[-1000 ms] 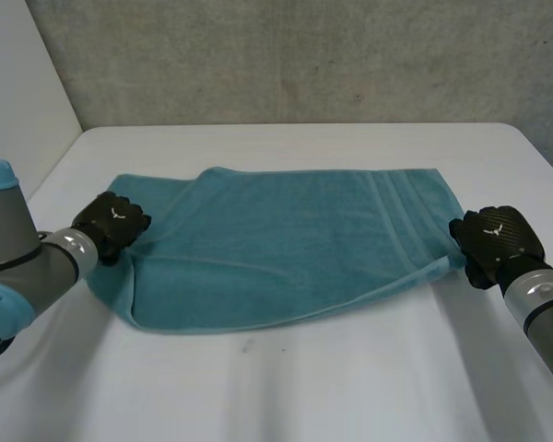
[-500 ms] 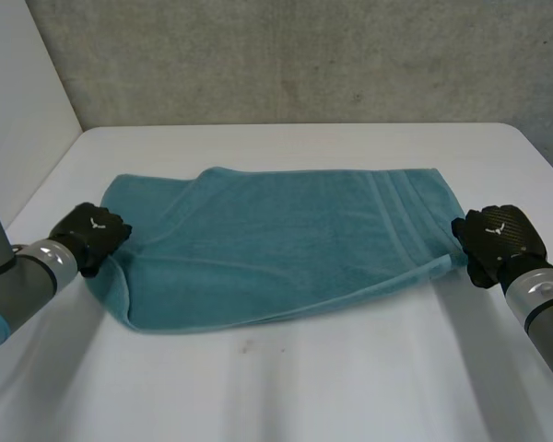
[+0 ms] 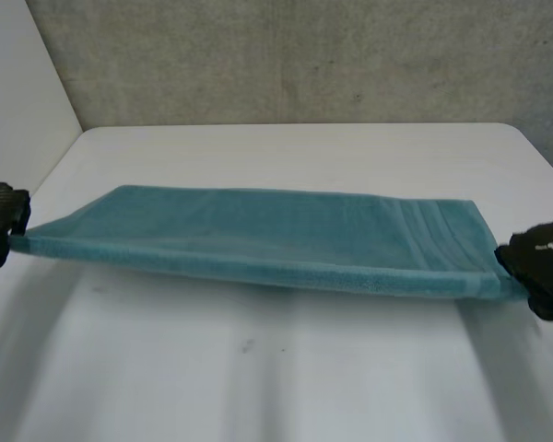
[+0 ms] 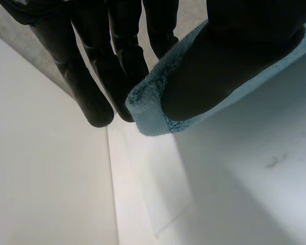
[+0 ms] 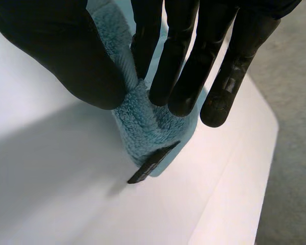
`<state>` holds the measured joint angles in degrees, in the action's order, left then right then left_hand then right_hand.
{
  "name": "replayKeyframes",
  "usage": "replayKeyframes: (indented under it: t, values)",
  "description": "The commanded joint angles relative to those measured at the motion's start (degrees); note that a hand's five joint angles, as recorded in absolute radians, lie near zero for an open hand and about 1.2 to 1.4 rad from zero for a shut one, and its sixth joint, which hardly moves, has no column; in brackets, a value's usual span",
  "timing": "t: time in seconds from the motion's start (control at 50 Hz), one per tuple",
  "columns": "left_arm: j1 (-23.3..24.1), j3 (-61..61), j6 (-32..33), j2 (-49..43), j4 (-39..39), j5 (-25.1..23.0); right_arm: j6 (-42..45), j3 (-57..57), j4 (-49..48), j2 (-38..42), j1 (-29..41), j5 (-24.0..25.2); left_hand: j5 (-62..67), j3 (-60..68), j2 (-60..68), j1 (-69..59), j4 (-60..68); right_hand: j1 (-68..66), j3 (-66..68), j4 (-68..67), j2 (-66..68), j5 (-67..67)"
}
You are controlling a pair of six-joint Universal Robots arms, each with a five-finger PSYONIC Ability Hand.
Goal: Fold the laundry
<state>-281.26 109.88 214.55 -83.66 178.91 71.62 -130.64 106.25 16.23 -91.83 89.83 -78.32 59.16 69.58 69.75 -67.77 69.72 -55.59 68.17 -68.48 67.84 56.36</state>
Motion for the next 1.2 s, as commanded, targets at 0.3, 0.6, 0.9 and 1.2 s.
replayKeyframes:
  t: [0.3,0.6,0.9,1.2]
  values:
    - [5.2,-9.4,-4.5,-19.9,7.2,-3.9,0.0,-14.0,-14.7,20.3,2.8,-0.3,10.8,10.4,10.2,-12.2,10.3,-24.4,11.8,-11.5,12.2,13.6]
    - [13.9,-38.1,-8.8,-46.6,14.7,8.3,-4.0,-33.9,-25.1,41.1,9.8,-8.2,10.8,10.4,10.2,-12.2,10.3,-24.4,11.8,-11.5,12.2,13.6]
    - [17.1,-49.4,-8.4,-58.1,20.8,10.3,-3.5,-47.1,-31.3,55.5,11.5,-13.4,10.8,10.4,10.2,-12.2,10.3,-24.4,11.8,-11.5,12.2,13.6]
    - [19.3,-51.2,-8.2,-59.3,21.7,10.4,-4.3,-48.8,-38.9,57.1,12.0,-13.7,-33.7,-34.1,-34.3,32.3,-34.3,45.6,-58.2,58.5,-57.8,-56.4]
